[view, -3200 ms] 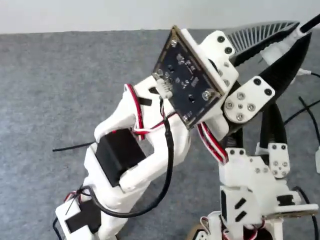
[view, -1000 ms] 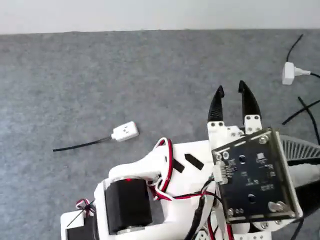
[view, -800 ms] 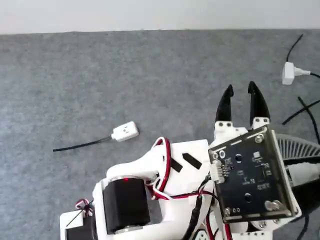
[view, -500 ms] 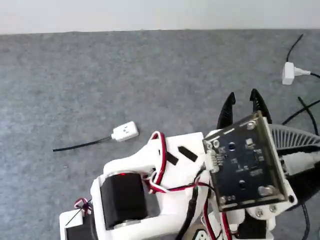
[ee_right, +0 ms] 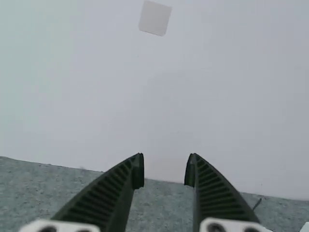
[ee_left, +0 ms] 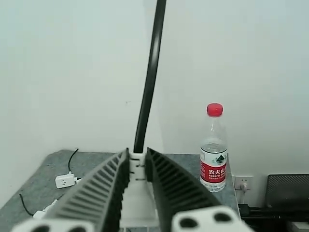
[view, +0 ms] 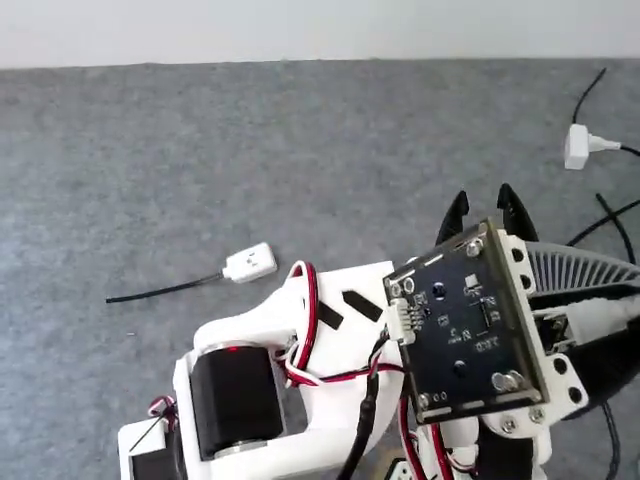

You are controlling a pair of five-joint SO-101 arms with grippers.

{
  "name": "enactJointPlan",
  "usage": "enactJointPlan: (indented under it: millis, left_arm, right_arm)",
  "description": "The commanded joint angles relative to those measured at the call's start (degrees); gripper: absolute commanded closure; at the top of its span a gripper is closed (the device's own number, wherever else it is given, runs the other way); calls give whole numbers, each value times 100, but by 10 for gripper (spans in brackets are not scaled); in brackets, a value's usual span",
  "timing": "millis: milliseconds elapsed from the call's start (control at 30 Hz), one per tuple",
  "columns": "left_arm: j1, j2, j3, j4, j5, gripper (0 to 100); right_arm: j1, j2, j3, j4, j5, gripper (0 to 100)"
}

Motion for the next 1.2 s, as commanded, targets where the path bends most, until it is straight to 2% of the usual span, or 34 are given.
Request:
enactJointPlan:
  millis: [0,333,467,767,1167]
  left_arm:
    - [-44,-167,-154,-149,35,988]
    - [-44,-202,-163,-141,35,988]
    - [-35,-211,-180,-185,35,988]
    - [-35,-211,-171,-149,35,988]
    - [-35,-220,-180,-158,44,988]
  right_arm:
    - [-48,-4,-396,-22,-70,837]
    - [-22,-4,-598,163,-70,836]
    - [-224,-4,-730,488,-88,836]
    - [-646,-4,-721,505,-70,835]
    - [-681,-22,-730,514,-97,836]
